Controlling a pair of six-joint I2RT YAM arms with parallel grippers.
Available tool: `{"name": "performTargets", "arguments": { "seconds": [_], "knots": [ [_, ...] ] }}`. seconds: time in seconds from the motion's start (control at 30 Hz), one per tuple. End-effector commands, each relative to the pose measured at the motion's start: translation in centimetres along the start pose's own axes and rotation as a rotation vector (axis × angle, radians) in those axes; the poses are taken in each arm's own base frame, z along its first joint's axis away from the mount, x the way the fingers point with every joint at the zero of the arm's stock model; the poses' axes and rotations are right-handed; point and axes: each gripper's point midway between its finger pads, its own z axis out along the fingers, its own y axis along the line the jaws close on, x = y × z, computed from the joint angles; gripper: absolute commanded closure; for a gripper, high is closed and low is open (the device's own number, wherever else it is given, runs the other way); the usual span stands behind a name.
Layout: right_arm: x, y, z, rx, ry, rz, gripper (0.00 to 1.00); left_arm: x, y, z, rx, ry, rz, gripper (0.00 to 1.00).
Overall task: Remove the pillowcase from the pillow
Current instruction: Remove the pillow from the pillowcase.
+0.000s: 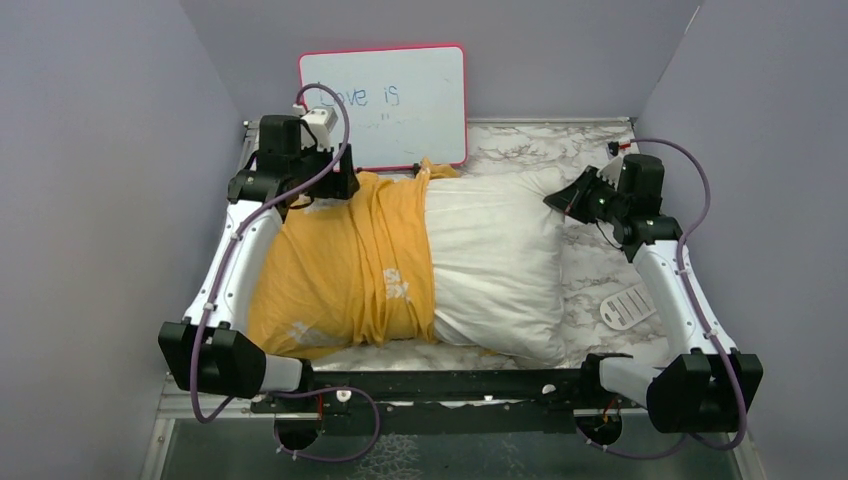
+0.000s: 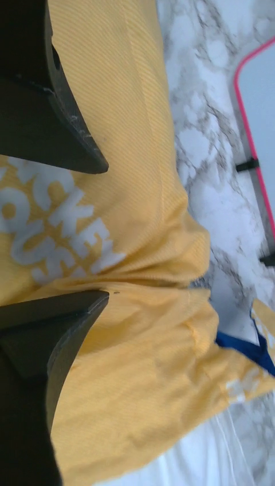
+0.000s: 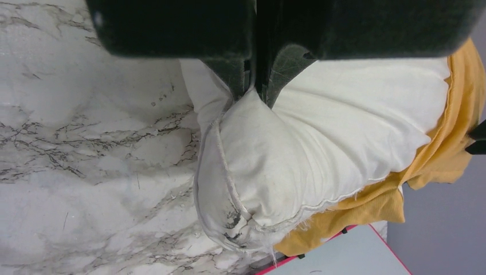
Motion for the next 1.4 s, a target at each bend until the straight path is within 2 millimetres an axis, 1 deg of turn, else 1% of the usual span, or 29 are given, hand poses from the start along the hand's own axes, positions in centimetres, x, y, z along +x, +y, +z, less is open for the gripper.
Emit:
{"name": "performTargets", "arguments": {
  "seconds": [0.0,0.07,0.17,0.23,0.33,0.43,0.5,0.53,0.6,0.63,0.67,0.7,0.73,0.8,0.9,1.0,1.03,1.07,1.1,1.17,1.2,1.23,1.27,1.3,1.33,1.37],
  "knots": [
    [-4.1,3.0,-1.6,-0.131,-0.144,-0.125,0.99,-3.8,-7.4,-1.6,0.235,-0.11,0.136,0.2],
    [-3.9,3.4,-1.6,-0.153,-0.131,-0.127,0.99,-3.9,-9.3,-0.6,0.269,-0.097,0.174,0.17],
    [-3.6,3.4,-1.6,-0.162,-0.118,-0.127,0.99,-3.8,-10.8,1.7,0.334,-0.068,0.167,0.15],
    [-3.3,3.3,-1.6,-0.162,-0.115,-0.126,0.99,-3.1,-11.2,3.4,0.355,-0.024,0.146,0.14],
    [-3.2,3.1,-1.7,-0.147,-0.114,-0.126,0.99,-1.1,-12.0,5.7,0.389,0.052,0.134,0.14],
    [-3.5,2.4,-1.6,-0.103,-0.127,-0.111,0.99,1.3,-10.9,7.5,0.339,0.123,0.1,0.22],
    [-4.0,1.9,-1.6,-0.068,-0.138,-0.1,0.99,2.8,-9.0,8.6,0.242,0.154,0.091,0.28],
    [-4.2,1.6,-1.5,-0.046,-0.146,-0.096,0.99,3.5,-8.1,9.1,0.197,0.169,0.094,0.37],
    [-4.7,0.6,-1.3,0.011,-0.163,-0.07,0.99,4.6,-7.4,9.2,0.173,0.19,0.102,0.59],
    [-5.0,0.3,-1.2,0.032,-0.171,-0.063,1.0,4.8,-7.3,8.9,0.174,0.187,0.105,0.75],
    [-5.2,0.0,-1.1,0.053,-0.174,-0.055,1.0,4.7,-7.2,8.6,0.173,0.176,0.106,0.89],
    [-5.5,-0.3,-1.0,0.074,-0.179,-0.047,0.99,4.3,-6.9,8.2,0.162,0.157,0.107,1.0],
    [-5.7,-0.7,-0.9,0.096,-0.181,-0.04,0.99,4.0,-6.2,7.8,0.138,0.139,0.1,1.0],
    [-6.1,-1.6,-0.7,0.145,-0.182,-0.026,0.99,3.1,-4.0,6.8,0.068,0.102,0.074,1.0],
    [-6.8,-2.9,-0.9,0.211,-0.21,-0.002,0.99,2.2,0.8,5.0,-0.051,0.054,-0.007,1.0],
    [-7.7,-3.7,-1.4,0.246,-0.243,0.017,1.0,2.4,6.1,2.9,-0.235,0.041,-0.053,1.0],
    [-7.8,-3.8,-1.5,0.249,-0.247,0.021,0.99,2.6,7.2,2.4,-0.27,0.042,-0.068,1.0],
    [-8.0,-3.8,-1.5,0.248,-0.25,0.022,0.99,2.8,7.9,2.0,-0.282,0.042,-0.078,1.0],
    [-8.1,-3.7,-1.4,0.24,-0.252,0.023,1.0,2.9,8.2,1.9,-0.283,0.042,-0.082,1.0],
    [-8.5,-3.5,-1.1,0.233,-0.25,0.03,0.99,2.8,7.8,2.0,-0.256,0.041,-0.092,1.0],
    [-8.8,-3.4,-0.9,0.231,-0.252,0.036,0.99,2.5,7.2,2.2,-0.221,0.036,-0.101,1.0],
    [-9.1,-3.3,-0.8,0.227,-0.255,0.039,0.99,2.2,6.3,2.4,-0.17,0.03,-0.106,0.97],
    [-9.6,-3.1,-0.6,0.22,-0.258,0.037,0.99,1.6,5.4,2.5,-0.12,0.019,-0.108,0.85],
    [-10.0,-2.7,-0.5,0.208,-0.256,0.029,0.99,1.1,4.6,2.5,-0.076,0.009,-0.111,0.67],
    [-10.4,-2.6,-0.2,0.209,-0.246,0.023,0.99,0.5,4.0,2.4,-0.046,-0.005,-0.114,0.53],
    [-10.9,-2.7,0.1,0.221,-0.237,0.021,0.99,-0.1,3.4,2.1,-0.026,-0.021,-0.11,0.45]
  ]
}}
